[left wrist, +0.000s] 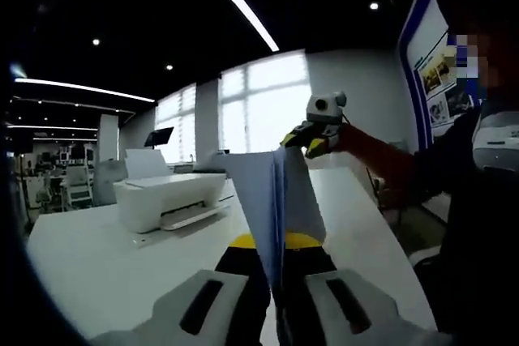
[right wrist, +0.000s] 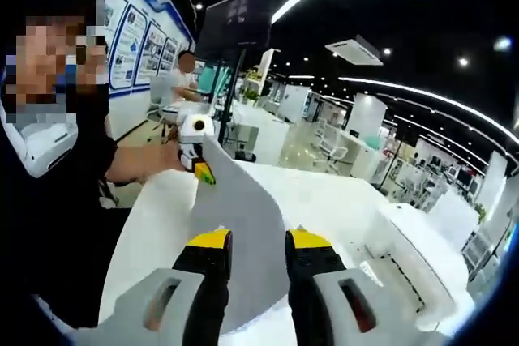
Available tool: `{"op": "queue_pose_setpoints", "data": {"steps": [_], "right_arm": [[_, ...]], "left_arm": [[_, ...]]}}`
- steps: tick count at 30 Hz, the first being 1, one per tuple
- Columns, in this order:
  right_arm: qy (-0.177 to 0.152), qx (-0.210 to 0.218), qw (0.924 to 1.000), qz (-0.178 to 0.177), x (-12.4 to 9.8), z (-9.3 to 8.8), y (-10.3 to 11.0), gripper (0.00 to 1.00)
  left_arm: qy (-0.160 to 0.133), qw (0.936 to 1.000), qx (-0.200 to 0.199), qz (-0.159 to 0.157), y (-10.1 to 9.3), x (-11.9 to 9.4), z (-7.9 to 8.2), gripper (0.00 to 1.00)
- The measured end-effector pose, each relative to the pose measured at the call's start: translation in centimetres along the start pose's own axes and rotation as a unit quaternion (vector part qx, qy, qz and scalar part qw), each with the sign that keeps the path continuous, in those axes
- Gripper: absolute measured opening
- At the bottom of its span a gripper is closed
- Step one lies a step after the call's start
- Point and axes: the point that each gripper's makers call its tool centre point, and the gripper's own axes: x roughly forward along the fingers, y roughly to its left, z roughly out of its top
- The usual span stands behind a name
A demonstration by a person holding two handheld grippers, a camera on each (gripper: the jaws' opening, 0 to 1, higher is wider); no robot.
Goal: Organize the stack of printing papers by aligning and flattening the scattered papers on the table
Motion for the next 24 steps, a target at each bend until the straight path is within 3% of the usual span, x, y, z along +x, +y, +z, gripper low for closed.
{"op": "queue_pose_setpoints", "data": {"steps": [5,8,13,19,21,22,24], "right_arm": [[0.031,-0.036,0.9987,0.018,0.9,2.2,0.1,0.25],[0.059,-0.047,0.9962,0.043,1.6,2.5,0.8,0.27],[0.16,-0.084,0.9786,0.098,4.6,2.4,2.5,0.29],[0.225,-0.105,0.9584,0.141,7.1,2.1,3.2,0.29],[0.246,-0.111,0.9493,0.161,7.6,1.7,3.7,0.29],[0.268,-0.12,0.9396,0.177,8.0,1.3,3.7,0.29],[0.297,-0.123,0.9275,0.19,8.5,0.6,3.9,0.29]], "left_arm": [[-0.011,0.9998,0.014,-0.009,-0.2,0.0,-0.1,0.06],[-0.016,0.9997,0.014,-0.011,-0.2,0.0,-0.2,0.06],[-0.017,0.9996,0.019,-0.012,-0.1,-0.1,-0.1,0.06],[-0.019,0.9995,0.02,-0.014,-0.1,-0.1,-0.2,0.06],[-0.019,0.9995,0.021,-0.015,-0.2,-0.1,-0.2,0.06],[-0.019,0.9995,0.021,-0.016,-0.2,0.0,-0.2,0.06],[-0.018,0.9995,0.021,-0.018,-0.1,0.0,-0.3,0.06]]}}
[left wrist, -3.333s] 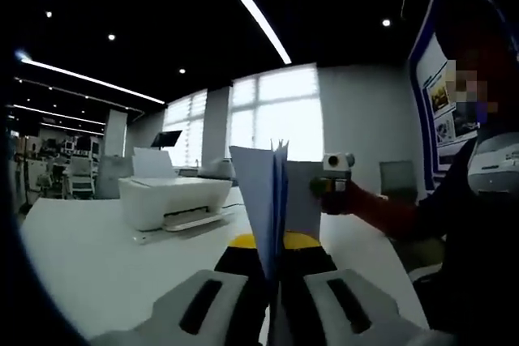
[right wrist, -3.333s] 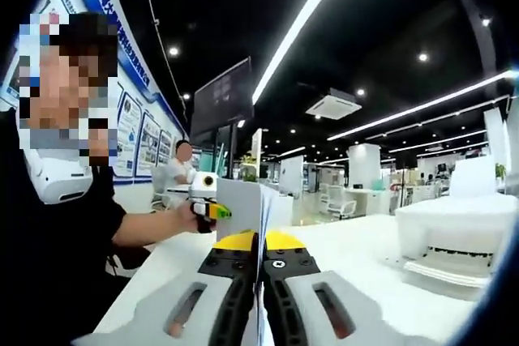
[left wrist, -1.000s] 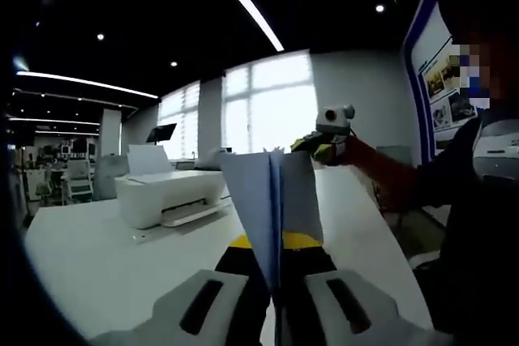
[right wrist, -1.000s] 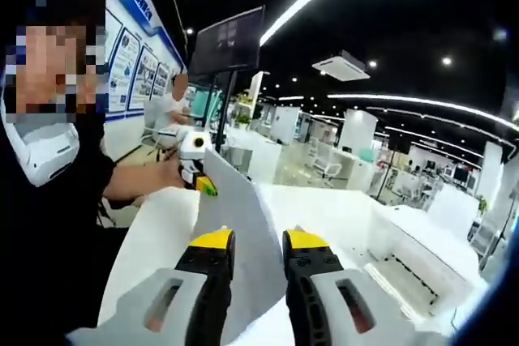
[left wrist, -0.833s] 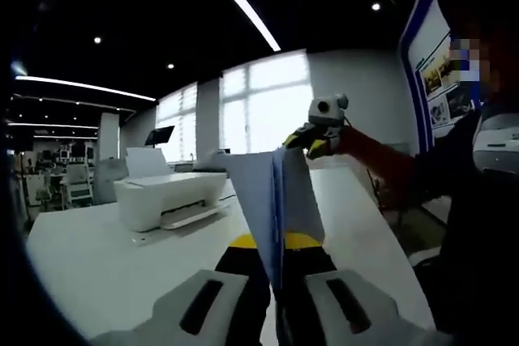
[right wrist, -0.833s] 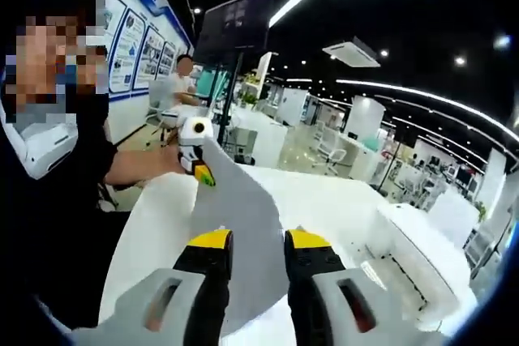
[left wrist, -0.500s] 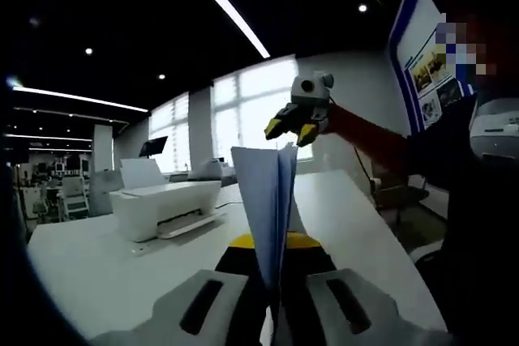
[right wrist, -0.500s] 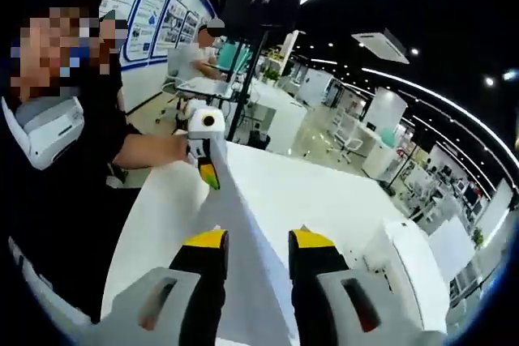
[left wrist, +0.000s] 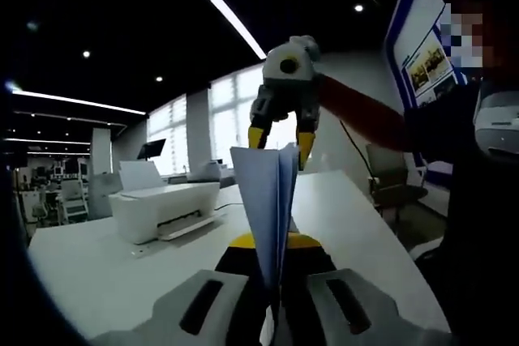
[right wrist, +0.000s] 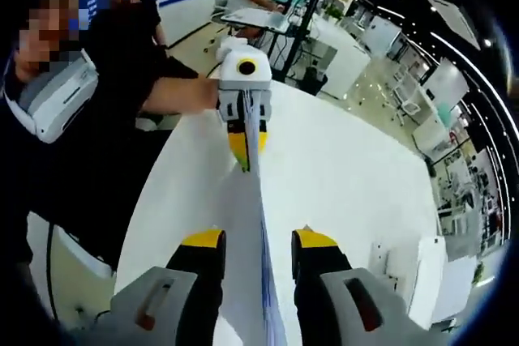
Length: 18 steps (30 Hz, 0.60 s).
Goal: Organize the stack of printing papers by aligning and flattening the scattered papers on the table
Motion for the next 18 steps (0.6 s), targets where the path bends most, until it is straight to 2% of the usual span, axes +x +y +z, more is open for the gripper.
{"op": "queue_pose_setpoints", "data": {"steps": [2,7,11,14,18], "right_arm": [[0.027,-0.005,0.9995,0.016,0.7,-0.3,0.0,0.29],[0.072,-0.013,0.9964,0.042,2.2,-0.7,0.1,0.29],[0.088,-0.02,0.9944,0.055,2.9,-0.1,0.1,0.28],[0.116,-0.037,0.9902,0.067,3.5,-0.3,0.5,0.27],[0.132,-0.046,0.9871,0.079,4.4,-0.6,0.8,0.23]], "left_arm": [[0.0,1.0,-0.002,0.0,0.1,0.0,0.0,0.06],[0.001,1.0,-0.003,-0.001,0.2,-0.1,-0.1,0.06],[0.003,1.0,-0.002,-0.003,0.1,0.0,-0.1,0.06],[0.004,1.0,-0.003,-0.004,0.1,0.1,-0.1,0.06],[0.004,1.0,-0.004,-0.006,0.0,0.1,-0.2,0.06]]}}
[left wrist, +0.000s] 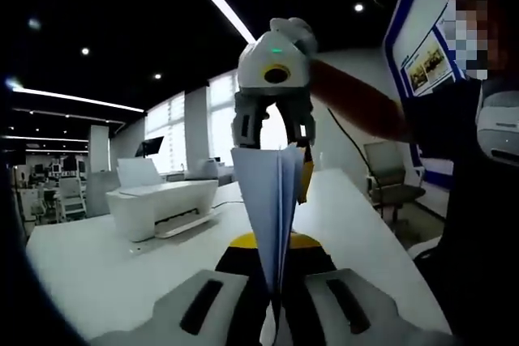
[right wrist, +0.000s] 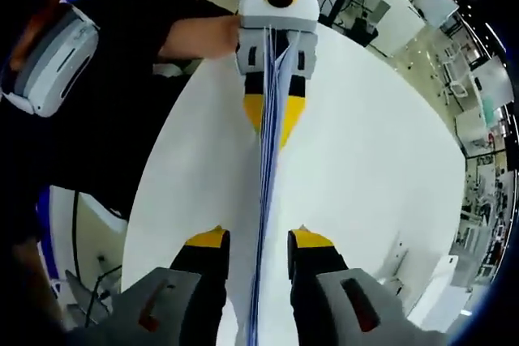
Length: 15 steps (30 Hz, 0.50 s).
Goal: Organize the stack of printing papers by aligning and flattening the scattered papers on the table
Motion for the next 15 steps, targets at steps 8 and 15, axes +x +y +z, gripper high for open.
{"op": "queue_pose_setpoints", "data": {"steps": [8,15], "right_arm": [[0.003,-0.003,0.9998,-0.019,0.13,-0.63,-0.57,0.0],[-0.013,0.008,0.9995,-0.028,-0.42,-0.86,-0.22,0.0]], "left_arm": [[-0.006,0.9998,-0.016,0.005,0.29,0.0,-0.14,0.06],[-0.033,0.9985,-0.042,0.015,0.67,-0.08,0.1,0.12]]}}
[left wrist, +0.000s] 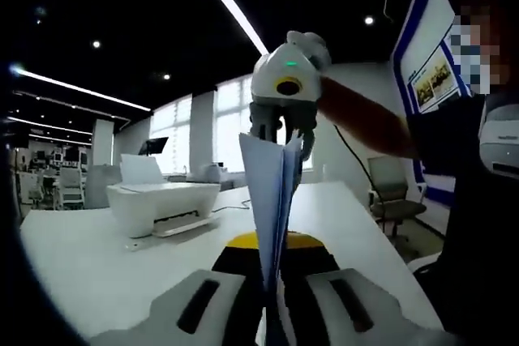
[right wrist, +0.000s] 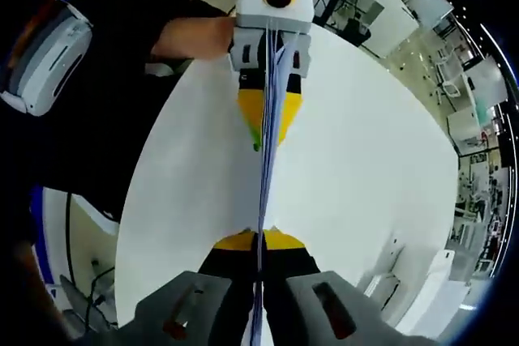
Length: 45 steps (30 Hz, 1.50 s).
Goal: Organize the stack of printing papers by aligning and flattening the scattered papers on the table
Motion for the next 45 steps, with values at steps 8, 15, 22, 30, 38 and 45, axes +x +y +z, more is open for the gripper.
{"op": "queue_pose_setpoints", "data": {"steps": [8,15,22,30,38,45], "right_arm": [[-0.042,0.023,0.9986,-0.02,-1.5,-0.4,0.0,0.0],[-0.146,0.056,0.9864,-0.051,-4.7,0.2,0.2,0.0],[-0.24,0.087,0.964,-0.074,-7.2,-0.2,0.6,0.0],[-0.32,0.088,0.9392,-0.089,-9.1,-0.6,1.9,0.0],[-0.411,0.111,0.8974,-0.118,-11.6,-0.5,1.7,0.0],[-0.507,0.122,0.8443,-0.123,-12.4,0.3,2.8,0.0]], "left_arm": [[-0.04,0.9988,-0.026,0.013,0.7,-1.5,1.1,0.24],[-0.104,0.9935,-0.042,0.018,1.3,-2.7,3.3,0.37],[-0.144,0.9888,-0.039,0.004,0.5,-2.9,5.5,0.49],[-0.143,0.9886,-0.047,0.005,0.7,-1.9,5.4,0.5],[-0.139,0.9893,-0.046,-0.001,-0.1,-0.5,5.9,0.52],[-0.114,0.9929,-0.031,-0.004,-0.8,0.7,7.2,0.5]]}}
